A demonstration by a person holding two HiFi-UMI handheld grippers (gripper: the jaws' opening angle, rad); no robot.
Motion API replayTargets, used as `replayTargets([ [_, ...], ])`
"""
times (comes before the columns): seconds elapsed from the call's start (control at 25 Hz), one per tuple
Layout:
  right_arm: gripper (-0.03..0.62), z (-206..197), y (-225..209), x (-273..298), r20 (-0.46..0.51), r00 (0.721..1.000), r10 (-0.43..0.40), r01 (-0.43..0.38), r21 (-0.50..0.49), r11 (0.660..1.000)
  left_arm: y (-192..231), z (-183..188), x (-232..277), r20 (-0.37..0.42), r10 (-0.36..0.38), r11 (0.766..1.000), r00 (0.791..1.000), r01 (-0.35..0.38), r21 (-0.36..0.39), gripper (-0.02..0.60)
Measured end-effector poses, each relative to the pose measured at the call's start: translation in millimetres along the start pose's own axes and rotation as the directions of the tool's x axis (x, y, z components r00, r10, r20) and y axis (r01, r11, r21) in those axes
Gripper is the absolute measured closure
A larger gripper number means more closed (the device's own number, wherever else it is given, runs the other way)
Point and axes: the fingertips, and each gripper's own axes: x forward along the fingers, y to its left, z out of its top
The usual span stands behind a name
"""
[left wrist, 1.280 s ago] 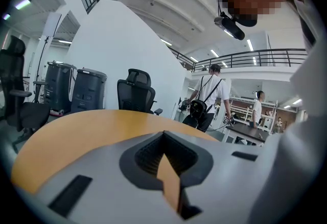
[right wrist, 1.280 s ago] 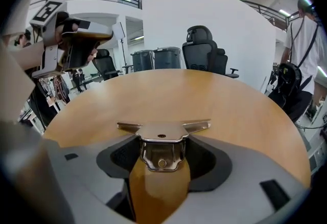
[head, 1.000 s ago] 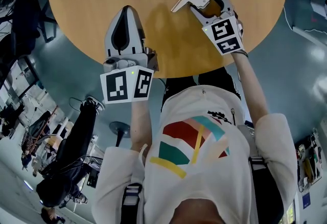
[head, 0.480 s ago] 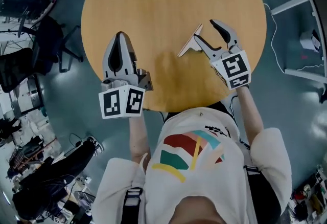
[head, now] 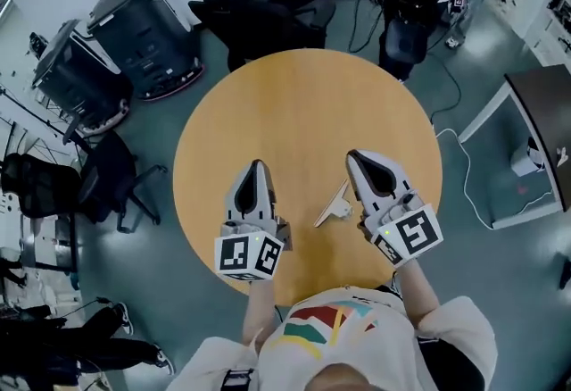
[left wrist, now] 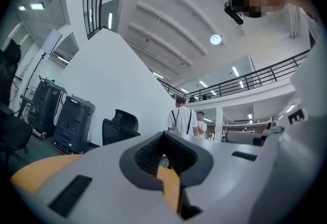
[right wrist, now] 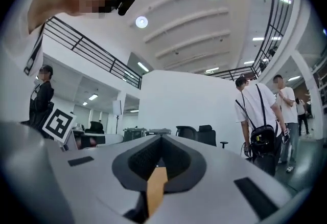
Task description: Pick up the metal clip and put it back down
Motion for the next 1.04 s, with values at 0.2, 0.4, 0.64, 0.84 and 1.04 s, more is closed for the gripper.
replayTargets([
  [0.2, 0.582, -29, -4, -13, -0.068, 0.998, -0.012, 0.011, -0.011, 1.0, -15, -15, 7, -0.014, -0.025, 1.0, 1.0, 0.025, 0.006, 0.538],
  [0.4, 0.582, -27, -13, -18, -0.078, 0.997, -0.017, 0.018, 0.021, 1.0, -16, -13, 11, -0.024, -0.003, 1.0, 1.0, 0.003, 0.004, 0.538],
  [0.64, 0.582, -28, -11, -10, -0.09, 0.996, 0.0, 0.001, 0.009, 1.0, -10, -6, 14, -0.025, 0.014, 1.0, 1.0, -0.014, 0.004, 0.538],
  [0.84, 0.582, -39, -6, -12, -0.094, 0.996, 0.007, -0.007, 0.005, 1.0, -3, -19, 10, -0.039, 0.029, 1.0, 0.999, -0.029, 0.001, 0.538],
  [1.04, 0.582, -41, -3, -7, -0.095, 0.995, -0.005, 0.006, 0.011, 1.0, 11, -15, 7, -0.036, 0.039, 0.999, 0.999, -0.039, 0.001, 0.538],
])
